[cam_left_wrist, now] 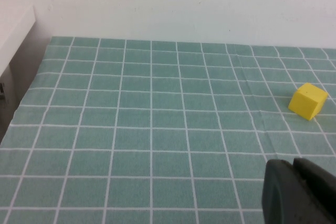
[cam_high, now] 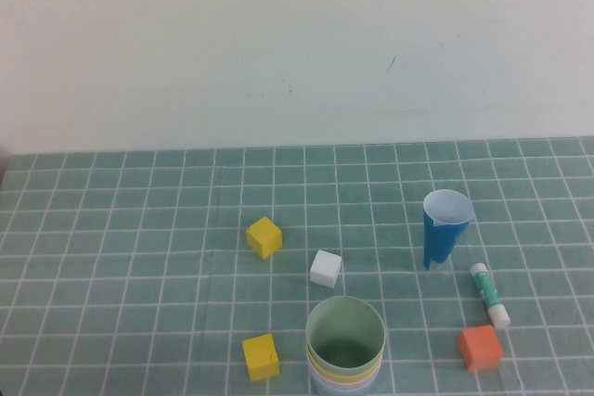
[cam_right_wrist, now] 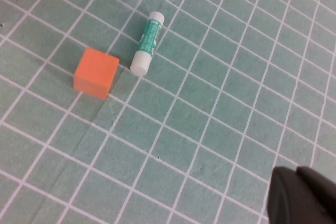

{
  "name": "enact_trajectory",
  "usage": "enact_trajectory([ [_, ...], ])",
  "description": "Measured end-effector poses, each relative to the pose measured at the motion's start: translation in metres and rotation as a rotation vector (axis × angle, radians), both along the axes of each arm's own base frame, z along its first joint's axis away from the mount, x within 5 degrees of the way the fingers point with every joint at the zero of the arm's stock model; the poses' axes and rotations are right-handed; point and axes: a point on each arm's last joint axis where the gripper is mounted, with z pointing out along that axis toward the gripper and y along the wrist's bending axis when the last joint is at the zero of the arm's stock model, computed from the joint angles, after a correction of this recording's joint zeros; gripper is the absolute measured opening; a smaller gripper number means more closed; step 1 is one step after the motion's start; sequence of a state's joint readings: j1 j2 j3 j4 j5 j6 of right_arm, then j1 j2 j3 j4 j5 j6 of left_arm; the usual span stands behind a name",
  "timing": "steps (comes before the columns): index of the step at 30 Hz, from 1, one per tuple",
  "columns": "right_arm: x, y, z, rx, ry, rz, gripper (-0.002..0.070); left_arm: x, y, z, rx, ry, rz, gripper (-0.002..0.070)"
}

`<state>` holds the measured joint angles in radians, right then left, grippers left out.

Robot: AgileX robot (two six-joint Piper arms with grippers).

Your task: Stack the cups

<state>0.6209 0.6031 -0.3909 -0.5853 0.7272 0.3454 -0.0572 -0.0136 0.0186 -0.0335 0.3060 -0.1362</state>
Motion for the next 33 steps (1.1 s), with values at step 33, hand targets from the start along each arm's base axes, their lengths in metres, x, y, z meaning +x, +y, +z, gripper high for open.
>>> enact_trajectory([
  [33, 0.000, -0.003, 0.053, 0.155, -0.585, 0.121, -0.0001, 0.000, 0.000, 0.000, -0.002, 0.001, 0.001, -0.0002],
])
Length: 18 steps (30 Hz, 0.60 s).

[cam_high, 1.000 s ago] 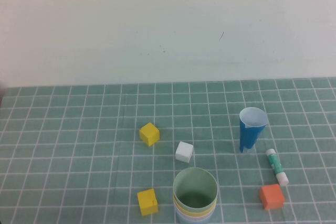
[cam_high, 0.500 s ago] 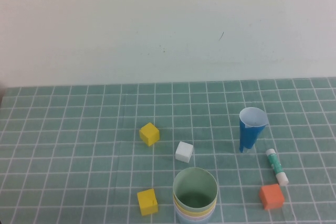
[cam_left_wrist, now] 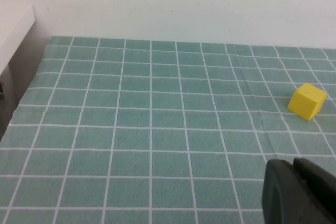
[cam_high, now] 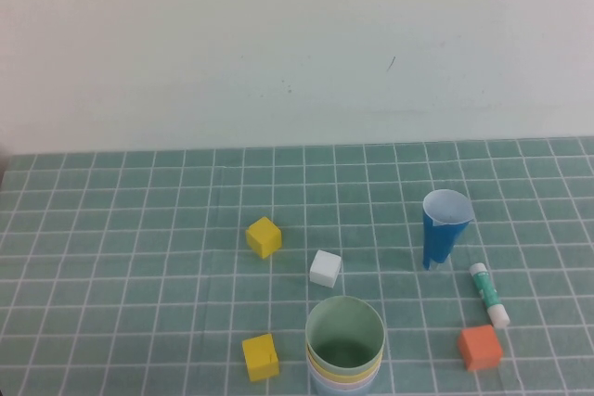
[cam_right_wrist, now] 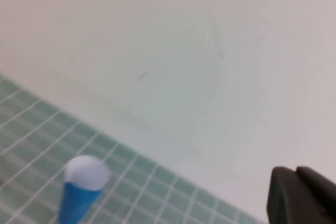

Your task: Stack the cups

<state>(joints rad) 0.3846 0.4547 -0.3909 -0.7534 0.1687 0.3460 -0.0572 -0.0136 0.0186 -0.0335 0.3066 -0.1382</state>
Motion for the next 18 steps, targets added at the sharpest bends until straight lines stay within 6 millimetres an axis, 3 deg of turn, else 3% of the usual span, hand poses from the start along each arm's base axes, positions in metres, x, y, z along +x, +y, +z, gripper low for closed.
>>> enact_trajectory([
  [8, -0.047, -0.036, 0.022, 0.057, -0.271, -0.322, -0.0001, 0.000, 0.000, 0.000, 0.000, 0.000, 0.000, -0.0002],
  [13, -0.070, -0.040, 0.026, 0.063, -0.384, -0.398, -0.0001, 0.000, 0.000, 0.000, 0.000, 0.000, 0.000, -0.0002],
  [18, -0.080, -0.038, 0.029, 0.065, -0.450, -0.390, -0.0001, 0.000, 0.000, 0.000, 0.002, 0.000, -0.001, -0.0002],
])
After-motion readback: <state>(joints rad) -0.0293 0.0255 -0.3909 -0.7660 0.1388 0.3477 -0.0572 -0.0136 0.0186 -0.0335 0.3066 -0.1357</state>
